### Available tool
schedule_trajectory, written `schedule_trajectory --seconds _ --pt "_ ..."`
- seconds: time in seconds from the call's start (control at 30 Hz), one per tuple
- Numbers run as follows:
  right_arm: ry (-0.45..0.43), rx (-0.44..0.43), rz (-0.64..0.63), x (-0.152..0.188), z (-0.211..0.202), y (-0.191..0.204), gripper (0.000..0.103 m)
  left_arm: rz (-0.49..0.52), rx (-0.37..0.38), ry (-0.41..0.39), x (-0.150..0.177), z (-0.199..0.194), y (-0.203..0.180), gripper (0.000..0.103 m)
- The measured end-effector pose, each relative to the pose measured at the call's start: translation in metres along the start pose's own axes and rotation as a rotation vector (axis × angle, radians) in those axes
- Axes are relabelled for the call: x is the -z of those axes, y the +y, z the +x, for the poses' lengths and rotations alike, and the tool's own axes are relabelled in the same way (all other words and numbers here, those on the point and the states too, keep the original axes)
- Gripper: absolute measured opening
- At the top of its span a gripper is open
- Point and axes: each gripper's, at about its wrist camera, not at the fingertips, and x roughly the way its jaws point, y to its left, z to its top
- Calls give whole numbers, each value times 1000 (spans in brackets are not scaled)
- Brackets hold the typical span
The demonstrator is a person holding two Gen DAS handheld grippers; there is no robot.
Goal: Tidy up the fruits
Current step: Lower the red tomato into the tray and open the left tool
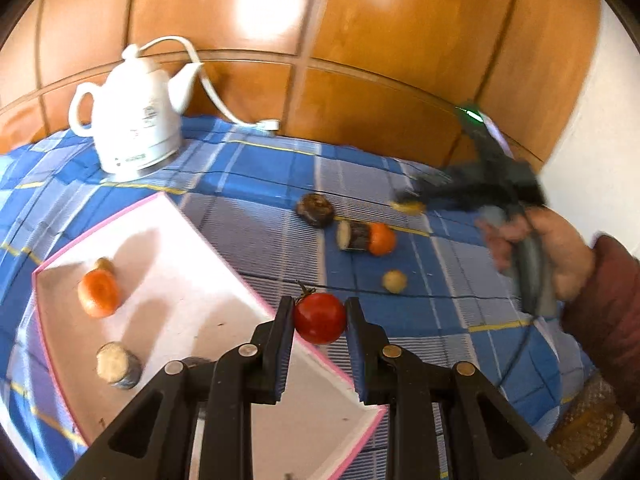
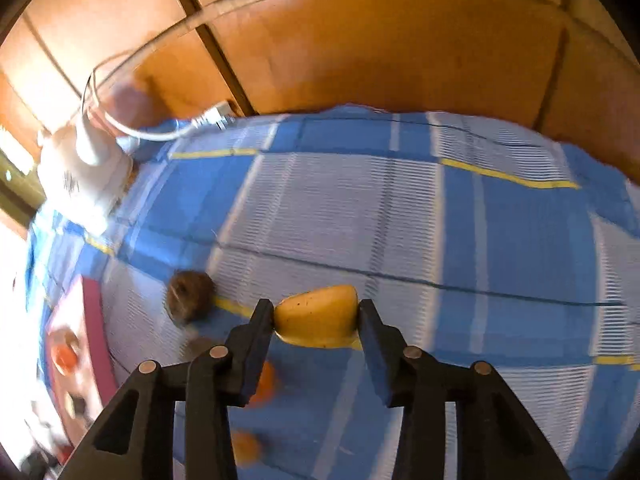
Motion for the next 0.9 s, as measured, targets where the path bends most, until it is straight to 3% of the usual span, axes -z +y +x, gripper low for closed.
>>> schedule_trajectory --seconds 0.3,0.5,0.7,0.9 --pt "109 14 -161 88 -17 -24 44 -179 -113 -54 16 -19 57 26" --pt "73 19 -200 93 -15 -22 44 -235 -184 -97 36 -41 85 25" --pt "60 37 -222 96 -19 -19 44 -318 -200 -72 57 -46 103 25" --pt "59 53 -238 97 -18 -17 44 -376 -227 -103 60 -62 116 25"
